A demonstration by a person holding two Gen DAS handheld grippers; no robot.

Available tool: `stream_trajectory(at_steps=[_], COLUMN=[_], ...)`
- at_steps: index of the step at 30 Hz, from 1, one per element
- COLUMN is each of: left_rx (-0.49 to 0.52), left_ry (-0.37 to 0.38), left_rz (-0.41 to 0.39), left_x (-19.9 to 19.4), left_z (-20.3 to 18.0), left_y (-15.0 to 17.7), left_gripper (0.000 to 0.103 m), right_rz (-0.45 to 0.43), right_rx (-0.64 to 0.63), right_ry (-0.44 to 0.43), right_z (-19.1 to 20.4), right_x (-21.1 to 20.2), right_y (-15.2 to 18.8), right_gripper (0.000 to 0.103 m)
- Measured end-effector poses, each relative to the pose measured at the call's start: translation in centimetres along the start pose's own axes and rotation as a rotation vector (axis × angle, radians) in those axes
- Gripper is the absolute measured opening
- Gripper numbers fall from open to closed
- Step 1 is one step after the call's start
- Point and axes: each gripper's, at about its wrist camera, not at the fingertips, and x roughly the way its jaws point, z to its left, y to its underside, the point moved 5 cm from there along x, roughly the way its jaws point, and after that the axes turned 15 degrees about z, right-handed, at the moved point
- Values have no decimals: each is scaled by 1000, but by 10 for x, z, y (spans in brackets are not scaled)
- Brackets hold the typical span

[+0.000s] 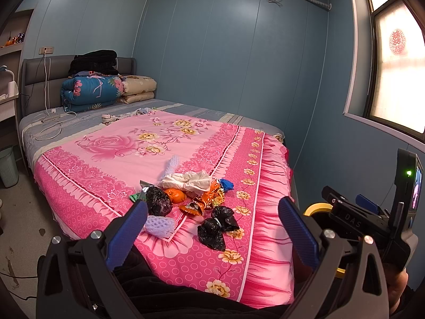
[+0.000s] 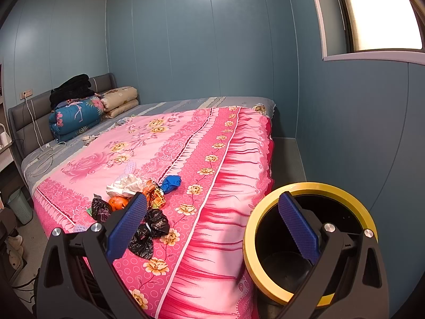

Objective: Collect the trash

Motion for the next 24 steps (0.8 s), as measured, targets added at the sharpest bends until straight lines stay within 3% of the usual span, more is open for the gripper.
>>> stream_trajectory(at_steps=[12, 14, 16, 18, 24], left_rx=[-10, -13, -18, -22, -23], left_ry=[2, 6, 8, 19, 27], left_rz=[7, 12, 20, 24, 38], left_x=[-2, -2, -1, -1, 6], left_z=[2, 4, 6, 7, 14], left_y=[1, -2, -2, -2, -3], left_gripper=[95, 95, 95, 95, 95], right_rz=[13, 17, 31, 76, 44], right_rx=[11, 12, -23, -49, -93], right_ry=[4, 36, 69, 40, 34], right_z=[-2, -3, 0, 4, 14], right_x=[3, 6, 13, 24, 53], right_y=[2, -1, -5, -7, -26], right_gripper=[95, 95, 95, 95, 95])
